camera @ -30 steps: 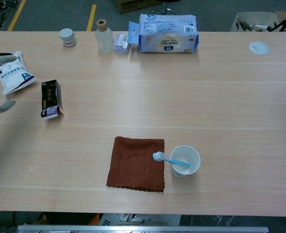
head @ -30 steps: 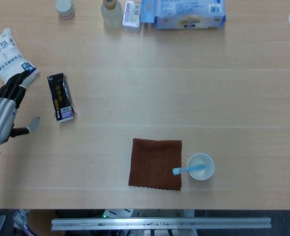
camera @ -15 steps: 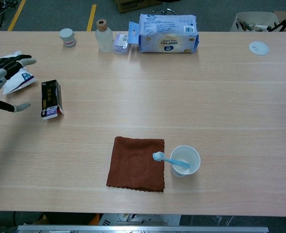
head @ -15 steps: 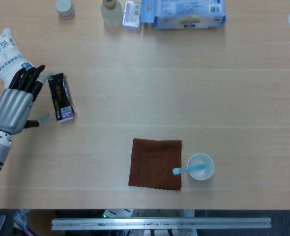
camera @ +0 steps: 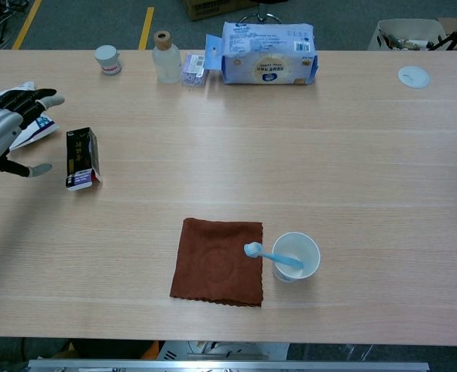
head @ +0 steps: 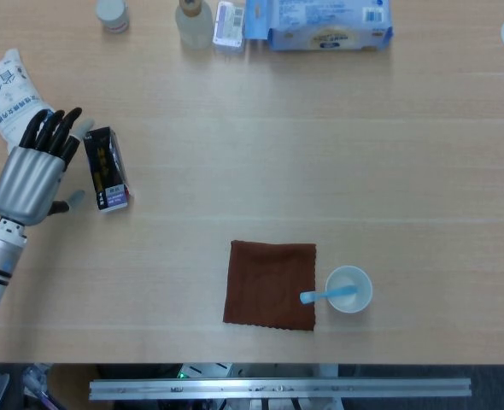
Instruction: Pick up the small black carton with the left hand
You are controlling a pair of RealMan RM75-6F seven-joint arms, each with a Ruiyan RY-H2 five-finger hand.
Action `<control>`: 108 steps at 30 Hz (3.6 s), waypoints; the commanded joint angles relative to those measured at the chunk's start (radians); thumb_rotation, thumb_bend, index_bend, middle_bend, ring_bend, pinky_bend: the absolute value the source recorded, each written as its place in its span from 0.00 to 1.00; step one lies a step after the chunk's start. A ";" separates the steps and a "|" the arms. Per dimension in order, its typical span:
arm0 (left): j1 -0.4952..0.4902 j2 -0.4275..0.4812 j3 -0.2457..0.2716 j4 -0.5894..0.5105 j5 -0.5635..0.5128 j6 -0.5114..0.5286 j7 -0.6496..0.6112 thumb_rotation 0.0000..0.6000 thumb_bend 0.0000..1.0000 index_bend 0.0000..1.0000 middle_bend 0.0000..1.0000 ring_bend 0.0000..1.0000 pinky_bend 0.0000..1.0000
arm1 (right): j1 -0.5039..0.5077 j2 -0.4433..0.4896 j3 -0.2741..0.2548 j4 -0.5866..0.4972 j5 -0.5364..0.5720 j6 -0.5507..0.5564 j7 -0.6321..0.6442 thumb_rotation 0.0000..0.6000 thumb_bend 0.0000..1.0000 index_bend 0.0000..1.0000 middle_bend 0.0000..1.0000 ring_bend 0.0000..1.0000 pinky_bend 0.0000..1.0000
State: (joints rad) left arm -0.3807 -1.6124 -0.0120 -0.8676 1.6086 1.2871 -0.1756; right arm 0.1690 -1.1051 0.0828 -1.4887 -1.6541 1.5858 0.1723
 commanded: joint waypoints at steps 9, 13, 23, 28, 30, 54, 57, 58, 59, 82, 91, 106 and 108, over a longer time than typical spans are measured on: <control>-0.029 -0.043 0.012 0.086 -0.024 -0.070 0.018 1.00 0.17 0.00 0.00 0.00 0.00 | 0.000 -0.004 -0.005 0.006 0.006 -0.011 0.005 1.00 0.19 0.10 0.12 0.09 0.18; -0.038 -0.052 0.014 0.106 -0.031 -0.091 0.020 1.00 0.17 0.00 0.00 0.00 0.00 | 0.000 -0.008 -0.006 0.014 0.010 -0.013 0.013 1.00 0.19 0.10 0.12 0.09 0.18; -0.053 -0.075 0.022 0.148 -0.040 -0.122 0.016 1.00 0.17 0.00 0.00 0.00 0.00 | -0.004 -0.011 -0.010 0.023 0.009 -0.011 0.022 1.00 0.19 0.10 0.12 0.09 0.18; -0.058 -0.083 0.027 0.162 -0.042 -0.133 0.010 1.00 0.17 0.00 0.00 0.00 0.00 | -0.004 -0.014 -0.011 0.027 0.010 -0.013 0.024 1.00 0.19 0.10 0.12 0.09 0.18; -0.059 -0.087 0.029 0.167 -0.043 -0.135 0.009 1.00 0.17 0.00 0.00 0.00 0.00 | -0.004 -0.014 -0.011 0.028 0.010 -0.013 0.026 1.00 0.19 0.10 0.12 0.09 0.18; -0.107 -0.138 0.034 0.160 -0.029 -0.142 0.008 1.00 0.17 0.00 0.00 0.00 0.00 | -0.009 -0.022 -0.018 0.042 0.017 -0.017 0.042 1.00 0.19 0.10 0.12 0.09 0.18; -0.117 -0.137 0.031 0.143 -0.026 -0.140 0.019 1.00 0.17 0.00 0.00 0.00 0.00 | -0.009 -0.023 -0.017 0.043 0.017 -0.017 0.044 1.00 0.19 0.10 0.12 0.09 0.18; -0.120 -0.137 0.030 0.139 -0.026 -0.141 0.022 1.00 0.17 0.00 0.00 0.00 0.00 | -0.009 -0.023 -0.017 0.044 0.017 -0.017 0.045 1.00 0.19 0.10 0.12 0.09 0.18; -0.123 -0.137 0.029 0.135 -0.026 -0.142 0.024 1.00 0.17 0.00 0.00 0.00 0.00 | -0.009 -0.023 -0.017 0.044 0.017 -0.017 0.045 1.00 0.19 0.10 0.12 0.09 0.18; -0.208 -0.222 0.000 0.180 -0.039 -0.194 0.010 1.00 0.17 0.00 0.00 0.00 0.00 | -0.016 -0.031 -0.023 0.057 0.025 -0.022 0.057 1.00 0.19 0.10 0.12 0.09 0.18; -0.195 -0.214 0.002 0.193 -0.055 -0.188 -0.010 1.00 0.17 0.00 0.00 0.00 0.00 | -0.014 -0.036 -0.023 0.061 0.025 -0.025 0.059 1.00 0.19 0.10 0.12 0.09 0.18; -0.150 0.043 -0.011 -0.141 -0.185 -0.326 -0.005 1.00 0.17 0.17 0.00 0.00 0.00 | -0.003 -0.043 -0.022 0.055 0.020 -0.038 0.046 1.00 0.19 0.10 0.12 0.09 0.18; -0.154 0.068 -0.014 -0.172 -0.207 -0.363 -0.008 1.00 0.17 0.20 0.00 0.00 0.00 | -0.002 -0.042 -0.022 0.053 0.020 -0.040 0.044 1.00 0.19 0.10 0.12 0.09 0.18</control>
State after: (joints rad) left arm -0.5342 -1.5661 -0.0210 -1.0111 1.4255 0.9541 -0.1854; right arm 0.1666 -1.1476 0.0611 -1.4354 -1.6339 1.5462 0.2159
